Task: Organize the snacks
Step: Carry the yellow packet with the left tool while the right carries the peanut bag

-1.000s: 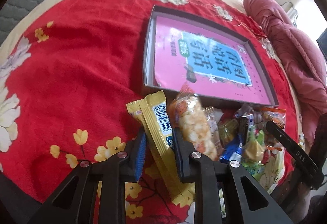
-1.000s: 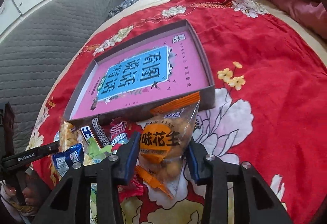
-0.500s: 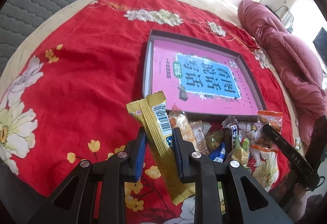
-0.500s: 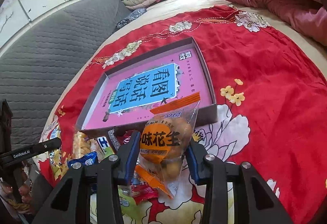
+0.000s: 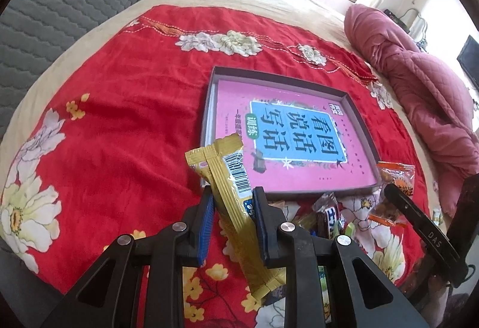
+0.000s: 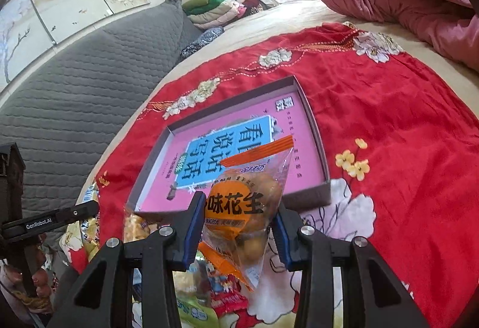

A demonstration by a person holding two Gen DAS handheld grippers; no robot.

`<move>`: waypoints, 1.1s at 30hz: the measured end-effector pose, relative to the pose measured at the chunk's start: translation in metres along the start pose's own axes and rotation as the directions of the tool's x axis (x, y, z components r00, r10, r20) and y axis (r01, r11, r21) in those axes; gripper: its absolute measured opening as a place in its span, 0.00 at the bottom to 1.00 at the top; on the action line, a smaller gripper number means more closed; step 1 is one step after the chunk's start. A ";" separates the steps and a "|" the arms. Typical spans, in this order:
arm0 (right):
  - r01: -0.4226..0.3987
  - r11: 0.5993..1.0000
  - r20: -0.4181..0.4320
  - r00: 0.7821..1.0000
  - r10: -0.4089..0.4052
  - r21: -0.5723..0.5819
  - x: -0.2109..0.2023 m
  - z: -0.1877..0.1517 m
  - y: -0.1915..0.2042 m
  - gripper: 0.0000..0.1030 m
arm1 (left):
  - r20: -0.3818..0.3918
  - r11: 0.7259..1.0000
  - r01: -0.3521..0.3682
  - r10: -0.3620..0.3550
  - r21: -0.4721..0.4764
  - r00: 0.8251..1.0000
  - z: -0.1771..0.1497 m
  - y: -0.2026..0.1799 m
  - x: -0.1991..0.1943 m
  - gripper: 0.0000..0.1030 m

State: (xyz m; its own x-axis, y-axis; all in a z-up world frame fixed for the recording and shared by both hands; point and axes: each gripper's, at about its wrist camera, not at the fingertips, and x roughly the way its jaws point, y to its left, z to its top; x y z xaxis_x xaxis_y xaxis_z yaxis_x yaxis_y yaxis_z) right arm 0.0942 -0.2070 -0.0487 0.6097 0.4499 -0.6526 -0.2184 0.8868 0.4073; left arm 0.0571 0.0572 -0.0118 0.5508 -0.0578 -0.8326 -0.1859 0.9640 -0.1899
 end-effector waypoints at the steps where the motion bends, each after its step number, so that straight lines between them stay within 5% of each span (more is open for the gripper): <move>1: -0.002 1.000 0.004 1.000 0.002 -0.005 0.000 0.001 0.001 0.41 | 0.003 1.000 -0.001 0.001 0.002 1.000 0.002 -0.002 0.000 0.25; 33: 0.019 1.000 0.021 1.000 -0.018 -0.015 0.041 0.029 -0.012 0.41 | -0.013 0.996 -0.093 0.094 0.009 0.996 0.048 -0.023 0.072 0.25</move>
State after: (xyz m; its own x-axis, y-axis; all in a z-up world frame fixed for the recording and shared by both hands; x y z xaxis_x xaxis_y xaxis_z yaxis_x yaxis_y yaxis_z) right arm 0.1442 -0.2025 -0.0622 0.6296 0.4312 -0.6463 -0.2188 0.8966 0.3850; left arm 0.1405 0.0431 -0.0422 0.5206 0.0294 -0.8533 -0.2296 0.9674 -0.1068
